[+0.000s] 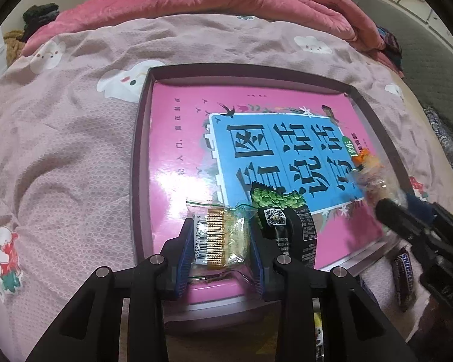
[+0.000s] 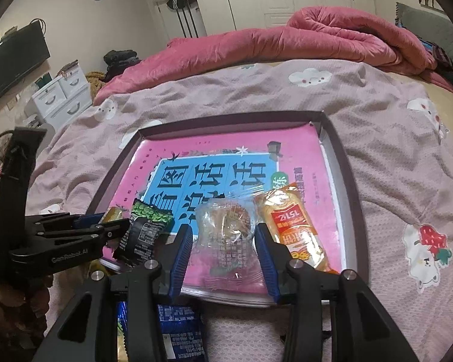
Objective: Organize snacks
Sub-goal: 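Carry the yellow cake with the left tool while the right carries the bread bag into the tray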
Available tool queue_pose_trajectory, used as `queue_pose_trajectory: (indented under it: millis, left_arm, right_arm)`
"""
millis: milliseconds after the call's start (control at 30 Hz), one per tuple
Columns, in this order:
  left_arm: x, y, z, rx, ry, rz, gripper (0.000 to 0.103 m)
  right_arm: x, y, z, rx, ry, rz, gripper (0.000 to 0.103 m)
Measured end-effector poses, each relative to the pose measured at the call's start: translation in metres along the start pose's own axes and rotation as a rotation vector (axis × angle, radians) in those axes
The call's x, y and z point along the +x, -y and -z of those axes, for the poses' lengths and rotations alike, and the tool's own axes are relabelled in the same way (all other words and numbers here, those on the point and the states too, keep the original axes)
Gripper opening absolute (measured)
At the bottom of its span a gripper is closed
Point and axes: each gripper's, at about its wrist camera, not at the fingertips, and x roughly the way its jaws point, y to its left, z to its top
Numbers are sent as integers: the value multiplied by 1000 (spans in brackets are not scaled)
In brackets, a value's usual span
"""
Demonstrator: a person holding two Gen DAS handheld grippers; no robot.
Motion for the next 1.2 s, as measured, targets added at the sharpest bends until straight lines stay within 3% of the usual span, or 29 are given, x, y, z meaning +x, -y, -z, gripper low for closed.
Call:
queue_pose_trajectory:
  millis: [1200]
  left_arm:
    - [-3, -8, 1, -30, 6, 21, 35]
  right_arm:
    - [3, -4, 5, -16, 0, -3, 44]
